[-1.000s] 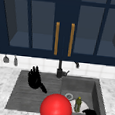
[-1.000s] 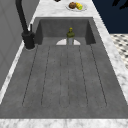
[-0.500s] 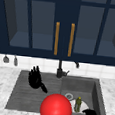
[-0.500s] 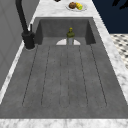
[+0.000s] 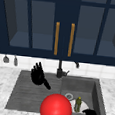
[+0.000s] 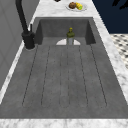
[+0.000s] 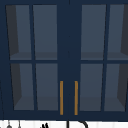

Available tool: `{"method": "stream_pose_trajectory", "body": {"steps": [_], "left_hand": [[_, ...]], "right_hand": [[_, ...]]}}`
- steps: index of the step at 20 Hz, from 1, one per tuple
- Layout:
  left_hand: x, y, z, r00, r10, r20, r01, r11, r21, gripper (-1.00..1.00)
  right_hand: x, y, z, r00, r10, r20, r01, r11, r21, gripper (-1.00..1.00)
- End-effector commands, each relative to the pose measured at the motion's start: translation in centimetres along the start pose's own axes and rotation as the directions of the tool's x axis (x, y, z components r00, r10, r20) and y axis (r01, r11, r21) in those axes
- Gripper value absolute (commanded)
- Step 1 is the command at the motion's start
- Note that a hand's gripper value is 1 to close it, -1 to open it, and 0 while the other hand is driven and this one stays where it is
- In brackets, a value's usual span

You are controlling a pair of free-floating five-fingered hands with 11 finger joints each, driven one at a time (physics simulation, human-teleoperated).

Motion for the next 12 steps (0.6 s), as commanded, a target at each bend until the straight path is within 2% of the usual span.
{"method": "stream_pose_trajectory", "body": {"steps": [1, 4, 8, 10, 12], "left_hand": [[0.4, -0.1, -1.3, 0.9998, 0.012, -0.016, -0.01, 0.9919, 0.126, -1.0], [0.8, -0.5, -2.0, 0.9997, 0.013, -0.023, -0.009, 0.991, 0.134, -1.0], [1.5, -0.9, -2.7, 0.9984, 0.028, -0.05, -0.021, 0.9909, 0.133, -1.0], [1.6, -0.9, -2.9, 0.9979, 0.023, -0.06, -0.015, 0.9906, 0.136, -1.0], [1.7, -1.0, -2.8, 0.9982, 0.014, -0.058, -0.005, 0.9895, 0.144, -1.0]], "right_hand": [[0.0, 0.0, 0.0, 1.0, 0.0, 0.0, 0.0, 1.0, 0.0, 0.0], [0.0, 0.0, 0.0, 1.0, 0.0, 0.0, 0.0, 1.0, 0.0, 0.0], [0.0, 0.0, 0.0, 1.0, 0.0, 0.0, 0.0, 1.0, 0.0, 0.0], [0.0, 0.0, 0.0, 1.0, 0.0, 0.0, 0.0, 1.0, 0.0, 0.0], [0.0, 0.0, 0.0, 1.0, 0.0, 0.0, 0.0, 1.0, 0.0, 0.0]]}}
